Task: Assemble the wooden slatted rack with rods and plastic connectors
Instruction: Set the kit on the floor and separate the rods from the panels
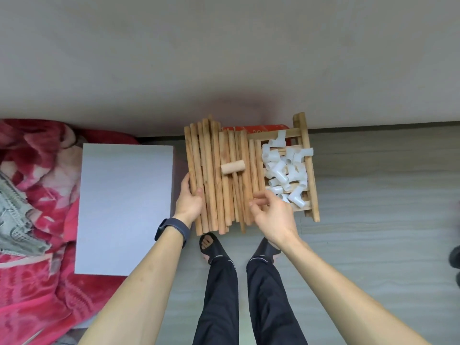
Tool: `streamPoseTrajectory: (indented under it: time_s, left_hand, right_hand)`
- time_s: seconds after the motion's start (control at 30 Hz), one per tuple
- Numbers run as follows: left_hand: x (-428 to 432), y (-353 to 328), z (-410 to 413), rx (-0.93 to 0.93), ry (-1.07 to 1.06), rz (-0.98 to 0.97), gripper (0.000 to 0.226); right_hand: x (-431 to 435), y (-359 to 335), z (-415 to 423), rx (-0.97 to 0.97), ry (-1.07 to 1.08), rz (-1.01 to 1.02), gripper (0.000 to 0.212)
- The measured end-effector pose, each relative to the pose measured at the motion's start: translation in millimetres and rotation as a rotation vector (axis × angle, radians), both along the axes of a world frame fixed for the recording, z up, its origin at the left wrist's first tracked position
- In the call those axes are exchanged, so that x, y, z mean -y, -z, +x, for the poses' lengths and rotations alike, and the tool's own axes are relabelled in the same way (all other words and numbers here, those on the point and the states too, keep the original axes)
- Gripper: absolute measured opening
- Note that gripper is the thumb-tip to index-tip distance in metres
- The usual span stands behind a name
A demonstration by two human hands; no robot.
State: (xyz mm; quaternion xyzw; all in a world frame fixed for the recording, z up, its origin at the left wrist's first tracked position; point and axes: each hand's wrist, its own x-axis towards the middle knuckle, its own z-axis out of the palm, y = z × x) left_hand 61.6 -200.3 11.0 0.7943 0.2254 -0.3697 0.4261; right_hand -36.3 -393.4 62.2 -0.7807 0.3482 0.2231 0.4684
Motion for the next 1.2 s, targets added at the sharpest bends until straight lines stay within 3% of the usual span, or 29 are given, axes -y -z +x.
streamPoseTrajectory:
  time_s: [0.13,0.27,0.37,0.5,0.97,1.2]
  left_hand:
    - [-7,1,14,-0.086,-0.047,-0.063,0.061]
    - [-7,-3,27,-0.196,-0.217,-0.187,0.049]
    - [-7,1,33,-0.259,-0.266,-0.237,0.047]
    - [-9,7,33,-0.284,-0.339,-0.261,0.041]
    - [5,1,24,-0.284,-0.481,-0.246,0.036]
    - [-12,-10,10,-0.309,-0.456,-0.262,0.031]
  right_hand:
    - [62,-11,-11,-0.002,0.314,0.002,0.006]
    - [130,1,-5,-0.078,0.535,0.113,0.017]
    - [162,24,5,-0.221,0.524,0.348,0.045]
    - [170,41,23,-0.301,0.473,0.587,0.041]
    - [158,47,28,-0.328,0.532,0.514,0.038]
    - [167,48,-11,-0.354,0.513,0.611,0.032]
